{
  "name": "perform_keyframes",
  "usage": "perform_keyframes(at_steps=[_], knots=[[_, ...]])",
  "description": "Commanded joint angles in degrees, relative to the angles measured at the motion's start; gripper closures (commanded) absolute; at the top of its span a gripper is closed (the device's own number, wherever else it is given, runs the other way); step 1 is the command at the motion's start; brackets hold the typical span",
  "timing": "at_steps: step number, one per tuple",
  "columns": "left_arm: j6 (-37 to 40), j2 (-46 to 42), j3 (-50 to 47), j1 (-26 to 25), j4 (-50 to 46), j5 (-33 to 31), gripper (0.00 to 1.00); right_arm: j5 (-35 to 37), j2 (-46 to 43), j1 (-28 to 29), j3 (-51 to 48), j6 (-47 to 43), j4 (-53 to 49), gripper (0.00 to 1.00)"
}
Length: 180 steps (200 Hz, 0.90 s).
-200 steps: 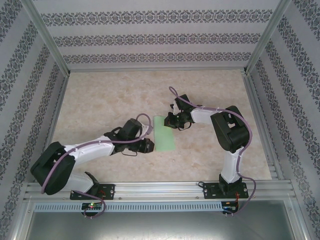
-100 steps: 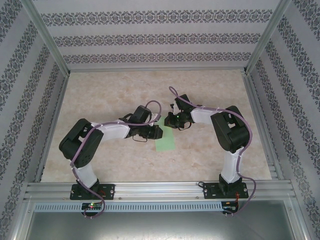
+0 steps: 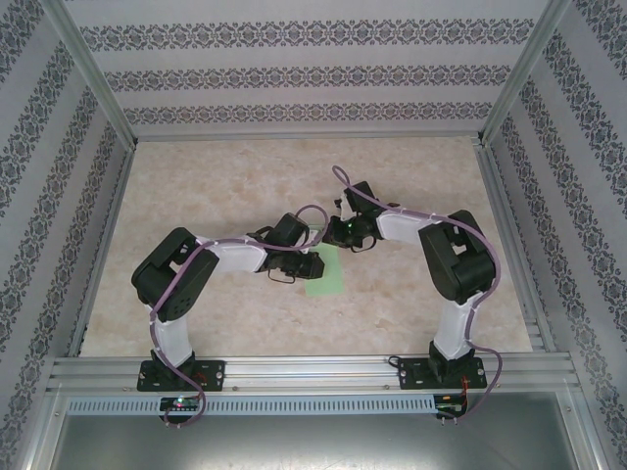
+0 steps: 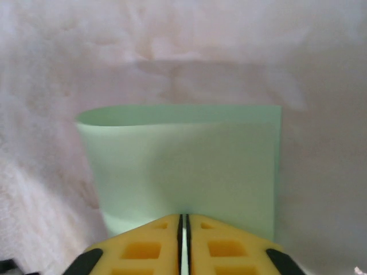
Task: Fold a paper plane with a square sheet of paper (fold left side to right side)
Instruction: Hold the square sheet of paper at the center of the table.
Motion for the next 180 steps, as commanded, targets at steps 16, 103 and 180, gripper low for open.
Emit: perform_keyframes(at_steps=[16, 103, 180], knots=[[1.43, 1.96, 0.73, -1.33, -3.38, -3.54, 0.84, 3.18, -10.38, -0.49, -1.16, -2.66, -3.56, 0.81], [2.55, 1.24, 2.97, -1.85, -6.52, -5.21, 0.84, 0.61, -19.67, 4.56, -17.44, 1.36, -3.55, 0.96], [2.21, 0.01, 4.1, -1.89, -7.23, -4.99, 0.84, 3.45, -13.76, 5.64, -20.96, 1.32, -3.2, 0.96]])
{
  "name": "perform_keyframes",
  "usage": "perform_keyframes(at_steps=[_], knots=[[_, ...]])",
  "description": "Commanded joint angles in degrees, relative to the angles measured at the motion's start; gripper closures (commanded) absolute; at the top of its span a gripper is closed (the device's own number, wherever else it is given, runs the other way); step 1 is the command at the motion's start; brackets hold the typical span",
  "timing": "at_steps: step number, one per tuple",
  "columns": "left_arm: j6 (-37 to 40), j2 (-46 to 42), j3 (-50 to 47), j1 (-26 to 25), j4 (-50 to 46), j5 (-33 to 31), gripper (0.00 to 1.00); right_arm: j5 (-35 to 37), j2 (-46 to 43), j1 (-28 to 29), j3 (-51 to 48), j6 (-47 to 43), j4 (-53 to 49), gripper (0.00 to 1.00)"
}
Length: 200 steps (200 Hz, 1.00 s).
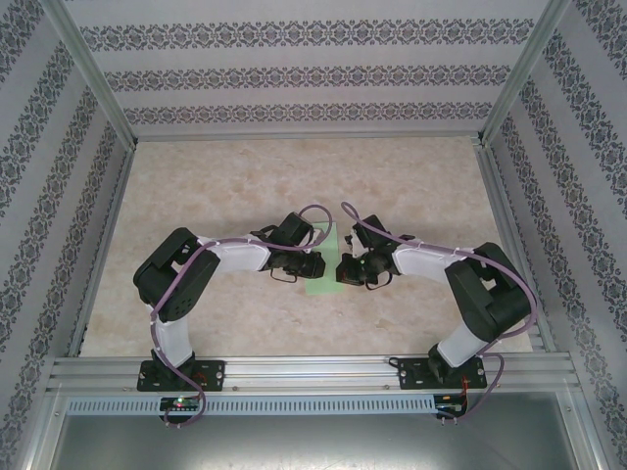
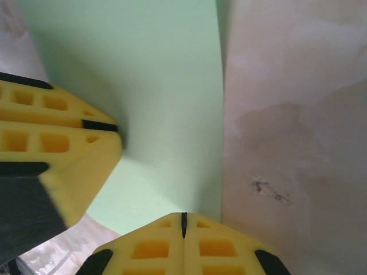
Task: Fold a paper plane with a square sheet of paper (fold left side to right side)
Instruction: Hold the square sheet of paper at the center of the table, then first fold the square sheet of paper in half at the center of the table.
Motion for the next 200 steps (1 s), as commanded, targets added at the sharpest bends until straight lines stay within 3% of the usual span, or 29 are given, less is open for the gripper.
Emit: perform_keyframes(at_steps=[1, 68, 151, 200], knots=[[1.39, -0.41, 1.93, -0.78, -3.94, -1.39, 0.84, 2.09, 1.7, 0.6, -0.67, -0.43, -0.26, 0.96], [3.24, -0.6, 7.19, 2.0, -7.8, -2.61, 0.84, 4.73, 3.58, 0.52, -0.49, -2.19, -3.13, 0.97], [2.89, 3.72, 5.79, 5.62, 0.18, -1.46, 0.84, 6.49, 3.23, 0.43, -0.05, -3.36, -5.58, 0.97], [-0.08, 5.19, 2.77, 8.21, 6.19, -4.17, 0.87, 7.07, 3.42, 0.32, -0.31, -3.99, -6.6, 0.97]])
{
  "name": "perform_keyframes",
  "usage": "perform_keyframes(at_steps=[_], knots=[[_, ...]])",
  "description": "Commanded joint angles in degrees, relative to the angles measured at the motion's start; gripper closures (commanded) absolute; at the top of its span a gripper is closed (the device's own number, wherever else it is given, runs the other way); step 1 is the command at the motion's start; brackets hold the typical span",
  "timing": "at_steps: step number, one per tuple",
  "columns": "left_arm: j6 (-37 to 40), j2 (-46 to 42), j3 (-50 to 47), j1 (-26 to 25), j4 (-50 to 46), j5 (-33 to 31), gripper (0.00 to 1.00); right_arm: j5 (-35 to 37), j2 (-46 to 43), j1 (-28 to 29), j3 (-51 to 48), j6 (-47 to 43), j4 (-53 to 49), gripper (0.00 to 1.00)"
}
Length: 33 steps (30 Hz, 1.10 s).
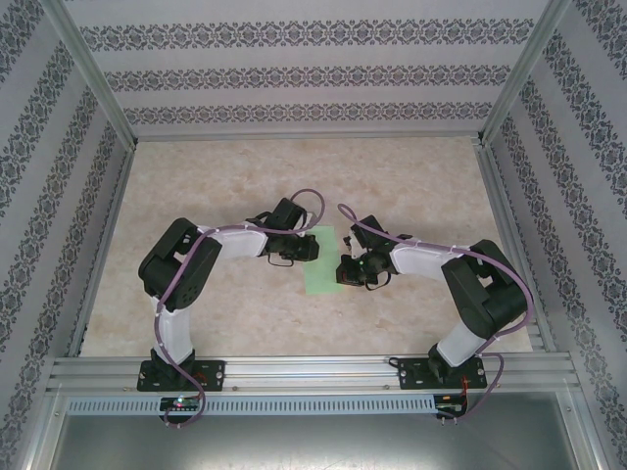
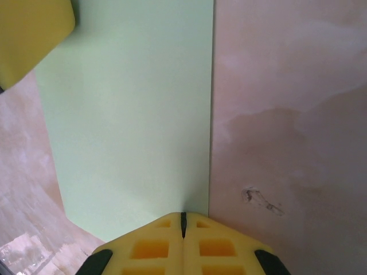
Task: Fold a paper plane with a square sheet of paper (fold left side to right side)
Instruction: First fold the square sheet of paper in half at the center of the table.
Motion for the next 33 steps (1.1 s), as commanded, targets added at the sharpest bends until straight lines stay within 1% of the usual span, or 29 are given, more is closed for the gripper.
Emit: perform_keyframes(at_steps=[1, 10, 13, 20, 28, 33], knots=[[-1.25, 1.3, -2.22, 2.17, 5.35, -2.95, 0.88, 5.49, 2.3, 0.35, -0.92, -1.7, -5.75, 0.97], [-5.17, 2.0, -6.84, 5.01, 15.4, -3.93, 0.88, 5.64, 2.03, 0.22, -2.25, -1.64, -5.55, 0.97], [-5.91, 1.94, -7.34, 5.69, 17.46, -4.17, 0.87, 5.64, 1.96, 0.24, -2.63, -1.64, -5.35, 0.97], [-6.04, 1.61, -7.01, 7.36, 17.54, -4.67, 0.85, 5.64, 1.45, -0.03, -3.21, -1.67, -5.08, 0.97], [-4.71, 2.43, -3.18, 10.41, 15.57, -3.45, 0.85, 5.05, 1.52, -0.14, -3.31, -1.41, -4.52, 0.98], [-4.08, -2.55, -5.27, 10.05, 17.01, -0.82, 0.85, 4.67, 1.69, -0.06, -3.08, -1.11, -3.84, 0.98]])
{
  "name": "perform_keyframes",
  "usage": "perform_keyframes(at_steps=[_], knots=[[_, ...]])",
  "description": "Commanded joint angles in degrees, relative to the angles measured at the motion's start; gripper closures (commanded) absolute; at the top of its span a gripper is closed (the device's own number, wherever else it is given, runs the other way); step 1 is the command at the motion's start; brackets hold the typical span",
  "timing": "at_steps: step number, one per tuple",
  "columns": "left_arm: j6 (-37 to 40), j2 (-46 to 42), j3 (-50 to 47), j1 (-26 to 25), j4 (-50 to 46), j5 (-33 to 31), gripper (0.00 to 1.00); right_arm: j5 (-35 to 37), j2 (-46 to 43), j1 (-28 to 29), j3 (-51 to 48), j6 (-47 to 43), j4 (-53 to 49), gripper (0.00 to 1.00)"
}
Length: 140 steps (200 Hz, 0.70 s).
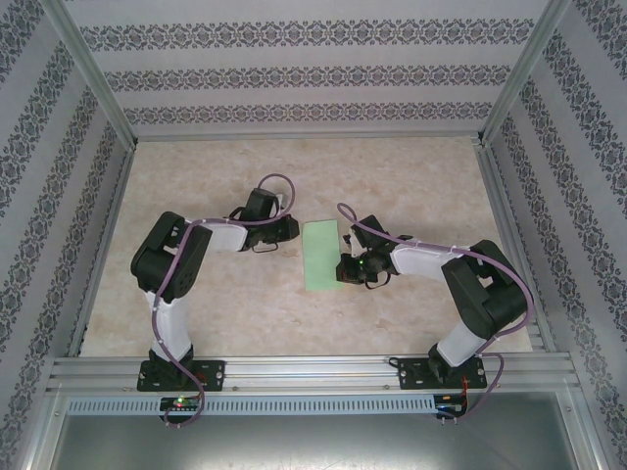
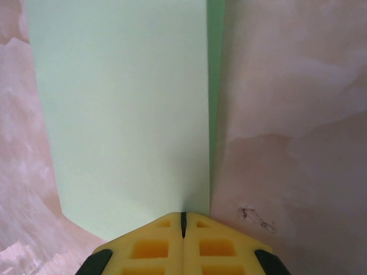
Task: Fold a paper plane with a square sheet of paper (fold left side to right side)
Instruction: First fold the square sheet of paper in half at the center of the table.
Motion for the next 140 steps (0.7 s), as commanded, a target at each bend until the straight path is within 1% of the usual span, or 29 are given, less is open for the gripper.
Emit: perform_keyframes(at_steps=[1, 23, 50, 85, 105, 140], knots=[[1.72, -4.72, -1.45, -0.16, 1.18, 0.13, 0.85, 3.38, 1.86, -0.01, -2.51, -0.5, -5.98, 0.98], [1.55, -7.08, -3.0, -2.1, 2.37, 2.75, 0.85, 3.38, 2.11, 0.0, -2.53, -0.45, -5.83, 0.98], [1.46, -5.21, -0.79, -4.79, 1.85, 4.87, 0.85, 3.25, 2.31, 0.0, -2.25, -0.45, -5.92, 0.98], [2.31, 0.52, 4.68, -5.4, -0.35, 3.84, 0.85, 3.2, 2.31, 0.08, -2.11, -0.41, -6.06, 0.98], [3.11, 3.18, 7.64, -5.34, -1.96, 2.12, 0.85, 3.21, 2.22, 0.18, -2.11, -0.28, -6.09, 0.98], [2.32, 6.52, 8.84, -5.12, -1.48, -0.14, 0.85, 3.38, 1.78, 0.26, -2.33, -0.25, -6.32, 0.98]])
